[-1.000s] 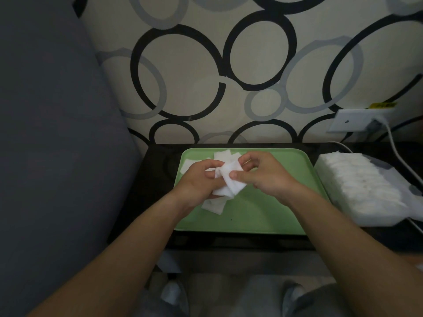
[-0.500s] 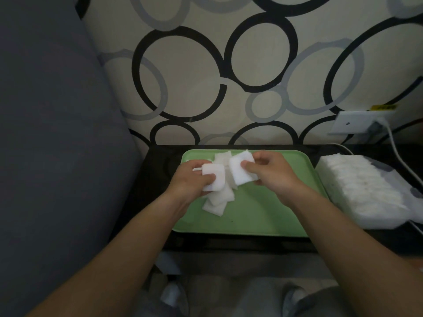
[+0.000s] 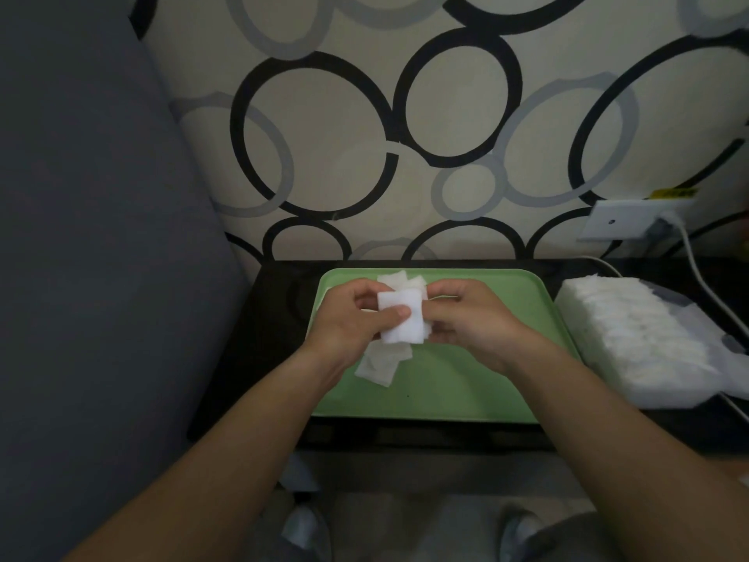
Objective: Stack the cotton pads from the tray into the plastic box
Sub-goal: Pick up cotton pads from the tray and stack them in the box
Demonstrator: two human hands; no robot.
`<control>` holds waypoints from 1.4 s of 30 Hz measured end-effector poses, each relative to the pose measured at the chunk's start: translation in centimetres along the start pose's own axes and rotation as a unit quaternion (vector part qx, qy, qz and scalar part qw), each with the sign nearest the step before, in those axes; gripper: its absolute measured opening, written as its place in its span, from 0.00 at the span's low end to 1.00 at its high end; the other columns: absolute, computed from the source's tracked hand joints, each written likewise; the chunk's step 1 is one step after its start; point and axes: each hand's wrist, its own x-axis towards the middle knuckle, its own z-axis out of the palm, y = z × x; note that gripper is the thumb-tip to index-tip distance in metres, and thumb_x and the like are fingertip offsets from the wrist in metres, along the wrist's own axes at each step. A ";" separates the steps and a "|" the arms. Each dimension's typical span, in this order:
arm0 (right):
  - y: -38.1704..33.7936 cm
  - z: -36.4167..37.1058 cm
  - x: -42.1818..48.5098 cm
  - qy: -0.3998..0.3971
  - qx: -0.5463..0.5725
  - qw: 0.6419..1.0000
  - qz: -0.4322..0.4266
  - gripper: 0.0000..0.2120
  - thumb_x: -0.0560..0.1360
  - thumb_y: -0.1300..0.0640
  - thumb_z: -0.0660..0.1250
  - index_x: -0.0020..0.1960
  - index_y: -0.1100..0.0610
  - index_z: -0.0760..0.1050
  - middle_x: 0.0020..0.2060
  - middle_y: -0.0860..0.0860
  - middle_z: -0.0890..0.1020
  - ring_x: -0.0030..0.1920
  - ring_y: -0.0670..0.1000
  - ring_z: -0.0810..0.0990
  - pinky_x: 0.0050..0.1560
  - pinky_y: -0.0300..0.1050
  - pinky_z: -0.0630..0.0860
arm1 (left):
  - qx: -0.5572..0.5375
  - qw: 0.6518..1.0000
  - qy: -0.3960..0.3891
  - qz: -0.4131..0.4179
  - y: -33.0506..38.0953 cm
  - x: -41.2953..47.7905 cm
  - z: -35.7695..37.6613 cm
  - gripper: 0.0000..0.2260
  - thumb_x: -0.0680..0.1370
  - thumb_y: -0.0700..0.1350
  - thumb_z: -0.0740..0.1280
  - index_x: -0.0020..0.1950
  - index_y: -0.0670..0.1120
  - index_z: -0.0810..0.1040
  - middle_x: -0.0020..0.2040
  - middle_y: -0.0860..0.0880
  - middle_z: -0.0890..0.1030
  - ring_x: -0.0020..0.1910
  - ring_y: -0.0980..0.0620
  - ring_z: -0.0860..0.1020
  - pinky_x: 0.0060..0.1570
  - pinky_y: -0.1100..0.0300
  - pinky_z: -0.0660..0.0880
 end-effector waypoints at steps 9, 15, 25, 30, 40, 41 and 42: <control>-0.6 -1.0 -0.7 -0.051 0.074 0.996 0.021 0.07 0.79 0.59 0.65 0.53 0.59 0.80 0.46 0.56 0.86 0.45 0.56 0.86 0.45 0.48 0.82 | 0.010 1.000 0.027 -0.009 0.4 -0.2 0.8 0.15 0.71 0.41 0.78 0.54 0.46 0.77 0.50 0.50 0.81 0.48 0.52 0.81 0.38 0.63 0.78; -0.8 -2.9 -2.3 -0.068 -0.001 0.998 -0.013 0.18 0.70 0.51 0.74 0.57 0.58 0.79 0.51 0.56 0.85 0.52 0.57 0.85 0.52 0.52 0.82 | -0.048 0.996 -0.062 -0.052 1.0 -0.7 2.5 0.22 0.71 0.40 0.78 0.63 0.44 0.76 0.53 0.42 0.85 0.48 0.46 0.85 0.45 0.56 0.83; -1.9 -11.1 -5.7 -0.080 -0.080 0.993 -0.042 0.14 0.70 0.69 0.74 0.54 0.59 0.79 0.46 0.54 0.84 0.49 0.51 0.83 0.49 0.46 0.81 | -0.041 0.990 -0.129 0.025 2.2 -1.4 8.7 0.14 0.71 0.35 0.77 0.53 0.45 0.80 0.45 0.44 0.85 0.42 0.48 0.84 0.46 0.53 0.82; -3.4 -15.3 -8.0 -0.041 -0.225 0.972 -0.050 0.08 0.70 0.67 0.75 0.48 0.60 0.80 0.40 0.56 0.82 0.42 0.50 0.81 0.43 0.44 0.77 | -0.012 0.988 -0.127 0.090 3.4 -2.2 13.8 0.13 0.70 0.38 0.78 0.51 0.45 0.80 0.40 0.49 0.83 0.34 0.55 0.81 0.38 0.62 0.79; -4.3 -26.0 -12.0 0.112 -0.327 0.938 -0.017 0.07 0.69 0.64 0.74 0.46 0.61 0.80 0.40 0.63 0.81 0.36 0.53 0.77 0.38 0.51 0.74 | 0.281 0.915 -0.156 0.244 3.8 -0.4 24.6 0.15 0.69 0.52 0.77 0.53 0.54 0.78 0.53 0.53 0.80 0.50 0.54 0.77 0.52 0.55 0.76; -4.2 -26.7 -12.2 0.117 -0.318 0.941 -0.016 0.06 0.69 0.64 0.74 0.45 0.61 0.80 0.41 0.63 0.82 0.37 0.55 0.78 0.40 0.55 0.74 | 0.340 0.889 -0.170 0.258 4.1 0.0 25.5 0.21 0.69 0.54 0.76 0.59 0.54 0.77 0.58 0.52 0.78 0.56 0.51 0.76 0.57 0.52 0.75; -4.1 -27.2 -12.4 0.119 -0.306 0.944 -0.017 0.06 0.69 0.65 0.74 0.45 0.61 0.79 0.41 0.62 0.82 0.39 0.55 0.78 0.42 0.56 0.75 | 0.392 0.862 -0.183 0.262 4.4 0.3 26.3 0.27 0.68 0.57 0.76 0.64 0.54 0.75 0.63 0.50 0.75 0.62 0.48 0.74 0.61 0.50 0.73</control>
